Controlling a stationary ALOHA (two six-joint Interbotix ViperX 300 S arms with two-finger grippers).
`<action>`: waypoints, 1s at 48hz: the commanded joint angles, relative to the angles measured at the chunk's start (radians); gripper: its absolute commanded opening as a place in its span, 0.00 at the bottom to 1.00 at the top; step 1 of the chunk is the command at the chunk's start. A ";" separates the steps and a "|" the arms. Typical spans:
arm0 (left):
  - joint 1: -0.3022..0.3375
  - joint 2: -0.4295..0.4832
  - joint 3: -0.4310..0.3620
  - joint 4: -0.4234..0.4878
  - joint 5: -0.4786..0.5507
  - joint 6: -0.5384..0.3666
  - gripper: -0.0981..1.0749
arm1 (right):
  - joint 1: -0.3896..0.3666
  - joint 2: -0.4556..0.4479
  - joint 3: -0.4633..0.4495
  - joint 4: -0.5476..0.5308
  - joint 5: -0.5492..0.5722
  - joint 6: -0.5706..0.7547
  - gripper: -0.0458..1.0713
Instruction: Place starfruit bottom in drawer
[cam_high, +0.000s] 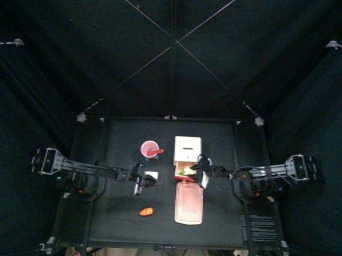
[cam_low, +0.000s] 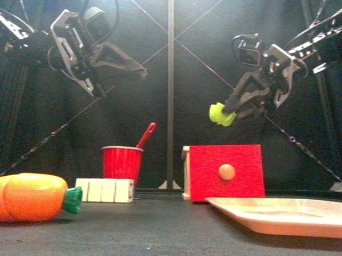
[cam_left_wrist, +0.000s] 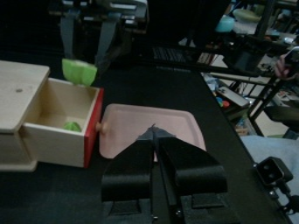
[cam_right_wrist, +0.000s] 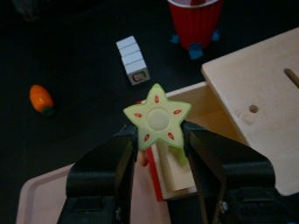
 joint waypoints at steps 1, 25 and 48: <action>0.002 0.008 -0.028 -0.003 -0.026 0.002 0.45 | -0.023 0.006 -0.003 -0.012 -0.006 -0.002 0.73; -0.003 0.193 -0.161 -0.124 -0.295 -0.005 0.45 | -0.046 -0.009 0.037 -0.124 -0.009 0.000 0.87; -0.009 0.305 -0.258 -0.219 -0.301 0.000 0.45 | -0.084 -0.316 0.158 -0.124 -0.052 0.000 0.86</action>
